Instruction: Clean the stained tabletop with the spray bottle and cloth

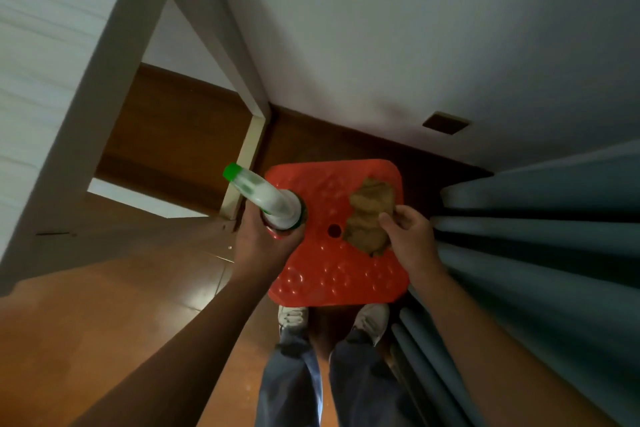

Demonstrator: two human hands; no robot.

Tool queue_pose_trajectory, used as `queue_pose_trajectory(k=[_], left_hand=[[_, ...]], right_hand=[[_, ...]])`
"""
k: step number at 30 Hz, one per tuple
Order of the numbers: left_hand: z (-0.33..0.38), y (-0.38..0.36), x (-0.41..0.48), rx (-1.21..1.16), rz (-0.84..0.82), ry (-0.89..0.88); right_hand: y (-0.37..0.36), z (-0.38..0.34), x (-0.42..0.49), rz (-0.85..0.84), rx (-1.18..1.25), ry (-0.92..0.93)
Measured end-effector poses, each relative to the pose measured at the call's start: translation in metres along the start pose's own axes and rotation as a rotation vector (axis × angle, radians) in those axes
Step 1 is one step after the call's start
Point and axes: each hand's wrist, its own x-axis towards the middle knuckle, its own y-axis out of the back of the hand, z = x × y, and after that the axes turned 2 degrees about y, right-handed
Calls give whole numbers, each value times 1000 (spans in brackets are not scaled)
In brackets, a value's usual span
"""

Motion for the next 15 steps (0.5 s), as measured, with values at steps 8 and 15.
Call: queue_pose_trajectory(k=[8,15], left_hand=[[-34,-22,1,19,14,-36],[-39,-10,0,139,-59,-21]], right_hand=[[9,46,-7,109,62,-128],[14,40,-22,29,-27,-138]])
